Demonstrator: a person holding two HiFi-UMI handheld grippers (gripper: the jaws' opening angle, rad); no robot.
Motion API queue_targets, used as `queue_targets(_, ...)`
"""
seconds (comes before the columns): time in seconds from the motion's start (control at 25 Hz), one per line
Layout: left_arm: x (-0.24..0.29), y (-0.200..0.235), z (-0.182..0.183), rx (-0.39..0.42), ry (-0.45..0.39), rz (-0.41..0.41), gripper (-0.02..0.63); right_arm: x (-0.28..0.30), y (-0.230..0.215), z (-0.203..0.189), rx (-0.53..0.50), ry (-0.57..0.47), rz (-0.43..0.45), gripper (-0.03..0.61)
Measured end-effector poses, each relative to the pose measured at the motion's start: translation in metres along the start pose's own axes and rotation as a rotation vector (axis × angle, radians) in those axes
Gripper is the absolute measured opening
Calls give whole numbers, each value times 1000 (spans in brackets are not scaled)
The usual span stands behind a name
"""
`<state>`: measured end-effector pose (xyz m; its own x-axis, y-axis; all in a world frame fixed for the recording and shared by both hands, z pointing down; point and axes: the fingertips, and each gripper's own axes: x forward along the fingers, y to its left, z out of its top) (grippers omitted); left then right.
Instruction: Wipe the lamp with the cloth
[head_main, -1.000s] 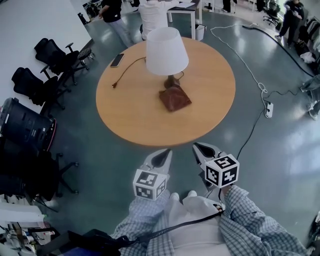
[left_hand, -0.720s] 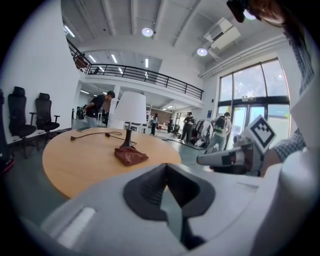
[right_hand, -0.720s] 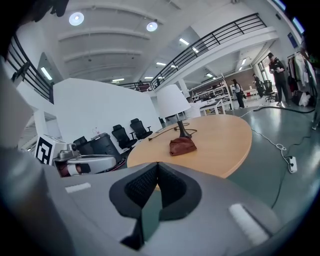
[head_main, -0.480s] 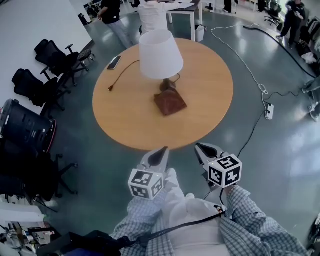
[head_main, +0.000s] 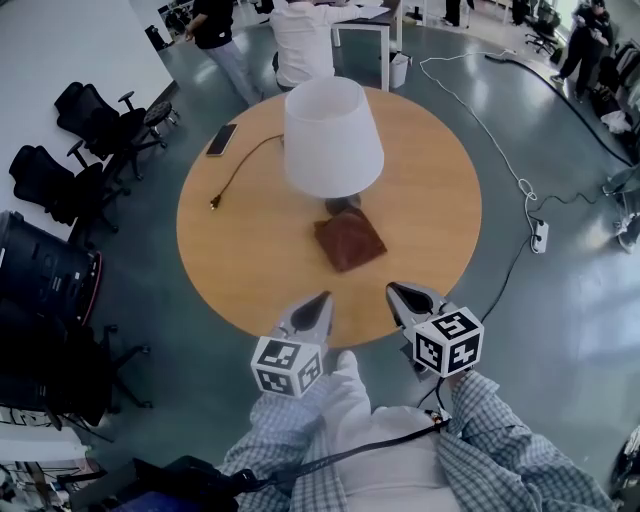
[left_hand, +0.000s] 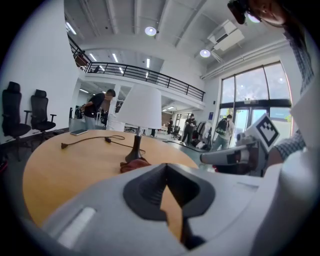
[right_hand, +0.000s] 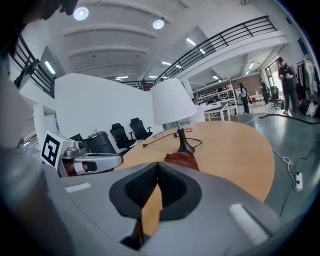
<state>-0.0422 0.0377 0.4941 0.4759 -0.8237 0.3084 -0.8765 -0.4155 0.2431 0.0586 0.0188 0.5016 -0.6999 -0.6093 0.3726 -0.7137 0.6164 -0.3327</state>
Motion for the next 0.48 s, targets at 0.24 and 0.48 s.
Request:
queue_targets(0.24,40,45,23,12,13,-47,-2,63,-15,28,-5,16,-16,3)
queue_targets(0.48,71,65,31,-10,36,-91,-2,96,-28,39,-36,55,-38,3)
